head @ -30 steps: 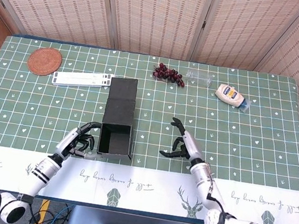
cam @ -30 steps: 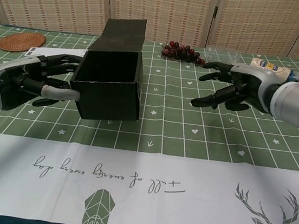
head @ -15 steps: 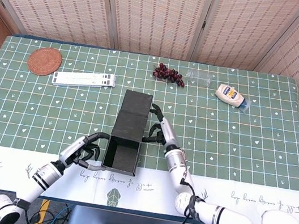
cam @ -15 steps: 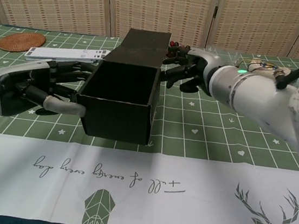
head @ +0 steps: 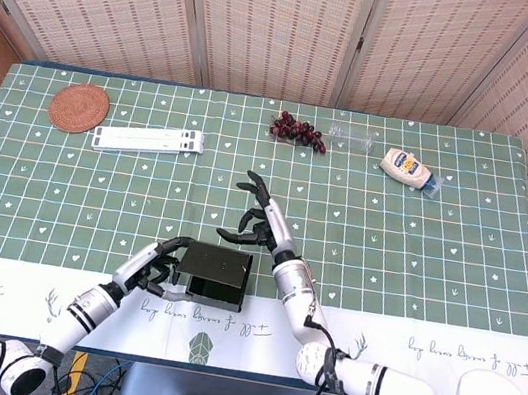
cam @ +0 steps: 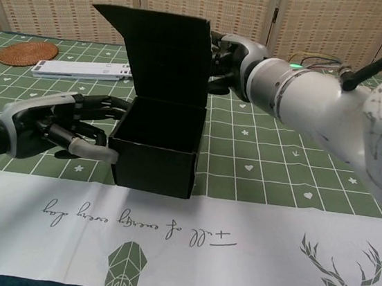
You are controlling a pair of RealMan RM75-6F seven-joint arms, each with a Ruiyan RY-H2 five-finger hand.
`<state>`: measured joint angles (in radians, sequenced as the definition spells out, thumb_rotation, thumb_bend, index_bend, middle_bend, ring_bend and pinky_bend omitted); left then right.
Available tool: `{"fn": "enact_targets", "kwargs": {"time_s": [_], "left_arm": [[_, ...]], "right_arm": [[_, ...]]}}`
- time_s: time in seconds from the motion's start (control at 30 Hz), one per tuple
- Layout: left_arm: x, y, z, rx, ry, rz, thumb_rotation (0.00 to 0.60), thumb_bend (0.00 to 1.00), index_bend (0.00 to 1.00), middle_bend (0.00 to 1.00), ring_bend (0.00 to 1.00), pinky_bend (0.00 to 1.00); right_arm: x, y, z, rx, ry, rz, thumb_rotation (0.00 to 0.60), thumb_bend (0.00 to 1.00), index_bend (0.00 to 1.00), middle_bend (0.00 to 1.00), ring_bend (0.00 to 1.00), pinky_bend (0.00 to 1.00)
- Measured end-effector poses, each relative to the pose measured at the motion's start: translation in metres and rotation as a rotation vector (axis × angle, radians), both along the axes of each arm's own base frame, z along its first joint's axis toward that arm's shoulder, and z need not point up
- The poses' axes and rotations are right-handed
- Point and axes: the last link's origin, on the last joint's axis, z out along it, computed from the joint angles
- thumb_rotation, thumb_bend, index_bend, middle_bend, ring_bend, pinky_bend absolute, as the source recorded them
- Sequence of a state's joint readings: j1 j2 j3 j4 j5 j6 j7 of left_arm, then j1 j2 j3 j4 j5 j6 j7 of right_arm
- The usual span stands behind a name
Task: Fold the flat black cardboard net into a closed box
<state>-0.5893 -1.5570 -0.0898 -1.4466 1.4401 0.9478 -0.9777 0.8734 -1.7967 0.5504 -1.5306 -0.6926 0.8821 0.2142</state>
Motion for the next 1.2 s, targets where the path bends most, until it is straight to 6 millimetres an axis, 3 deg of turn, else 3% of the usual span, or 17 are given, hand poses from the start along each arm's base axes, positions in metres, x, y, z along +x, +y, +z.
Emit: {"fn": "enact_targets", "kwargs": {"time_s": [0.4, 0.73, 0.83, 1.0, 1.2], "left_arm": [[-0.011, 0.01, -0.009, 0.056, 0.067, 0.102, 0.6, 0.15, 0.33, 0.3, 0.63, 0.93], [-0.018, 0.008, -0.016, 0.1, 0.094, 0.193, 0.6, 0.14, 0.26, 0.29, 0.63, 0.93], [-0.018, 0.008, -0.017, 0.108, 0.089, 0.215, 0.6, 0.15, 0.21, 0.25, 0.63, 0.93], [-0.019, 0.007, -0.017, 0.096, 0.097, 0.214, 0.6, 0.15, 0.03, 0.09, 0.62, 0.93], [-0.025, 0.008, -0.011, 0.077, 0.128, 0.201, 0.6, 0.15, 0.0, 0.02, 0.59, 0.93]], "right_arm": [[0.021, 0.004, 0.015, 0.029, 0.131, 0.189, 0.6, 0.0, 0.0, 0.26, 0.66, 1.0], [0.034, 0.013, 0.003, 0.066, 0.361, 0.373, 0.6, 0.0, 0.04, 0.27, 0.67, 1.0], [0.037, 0.015, 0.001, 0.046, 0.429, 0.42, 0.6, 0.0, 0.04, 0.28, 0.68, 1.0], [0.042, 0.017, -0.002, -0.02, 0.547, 0.503, 0.6, 0.0, 0.05, 0.28, 0.68, 1.0], [0.046, 0.022, -0.005, -0.066, 0.65, 0.585, 0.6, 0.0, 0.05, 0.28, 0.69, 1.0]]}}
